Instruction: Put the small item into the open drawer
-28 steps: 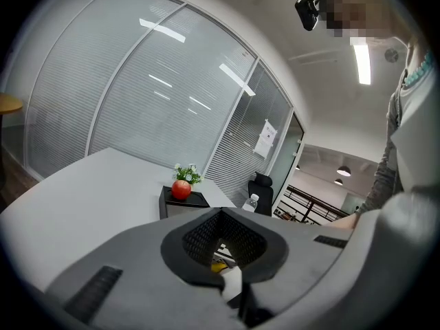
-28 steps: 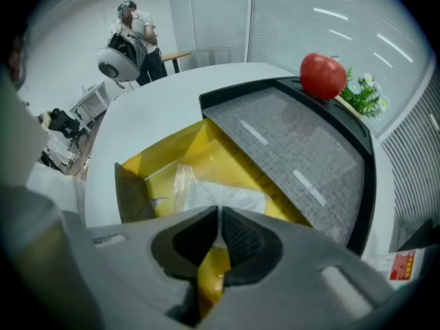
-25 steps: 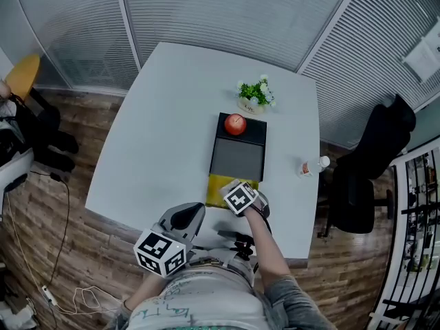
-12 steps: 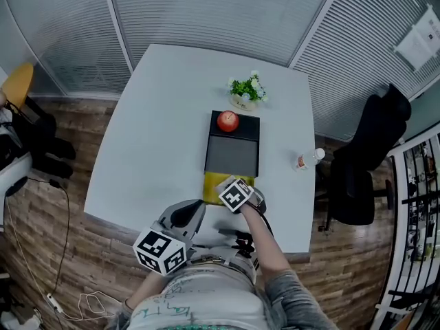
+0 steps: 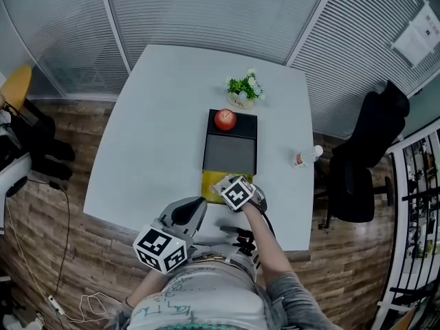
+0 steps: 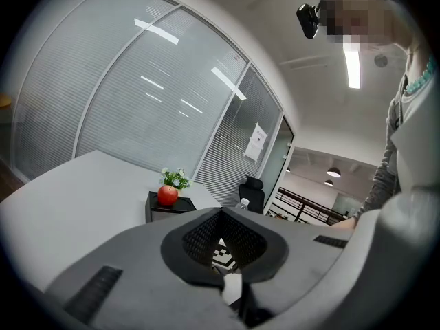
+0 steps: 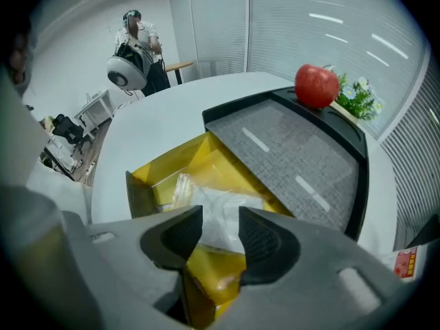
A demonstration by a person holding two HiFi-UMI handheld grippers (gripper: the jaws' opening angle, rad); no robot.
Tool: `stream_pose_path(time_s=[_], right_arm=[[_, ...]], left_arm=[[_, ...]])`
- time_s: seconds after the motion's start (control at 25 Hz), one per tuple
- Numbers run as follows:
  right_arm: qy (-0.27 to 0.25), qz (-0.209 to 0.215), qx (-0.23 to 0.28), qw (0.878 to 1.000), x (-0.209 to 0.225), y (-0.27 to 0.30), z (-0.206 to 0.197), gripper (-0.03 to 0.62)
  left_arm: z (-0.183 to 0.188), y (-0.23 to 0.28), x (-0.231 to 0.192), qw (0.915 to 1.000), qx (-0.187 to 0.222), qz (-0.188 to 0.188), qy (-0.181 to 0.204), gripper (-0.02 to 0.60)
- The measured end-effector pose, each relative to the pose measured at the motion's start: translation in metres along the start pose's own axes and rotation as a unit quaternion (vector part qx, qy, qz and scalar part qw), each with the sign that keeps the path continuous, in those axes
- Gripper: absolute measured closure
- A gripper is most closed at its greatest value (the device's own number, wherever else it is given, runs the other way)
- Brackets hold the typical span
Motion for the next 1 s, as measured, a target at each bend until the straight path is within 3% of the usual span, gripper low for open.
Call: stream_pose_path(time_s=[0.4,1.0], right_arm=[[-0.003,0.000,0.017,1.000,-0.003,-0.016,-0.001,0.395],[0.004,-0.003,0.057,0.998,-0.005,-0.058,-0.014,0.395]], left_arm=[[0.001,0.000,0.001,1.0000,0.002,0.004,0.003,0.584],[0.002,-0.005,-0.001,1.0000,0.007,0.005,0.000,0.584]])
Point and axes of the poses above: the fingertips, and each gripper's own axes: y forward along the fingers, x to its right, z out of its top, the point moved 8 cm from there along -y, backward along the fingers, and after that the axes turned 12 degrees about -x, right-handed, at the moved point
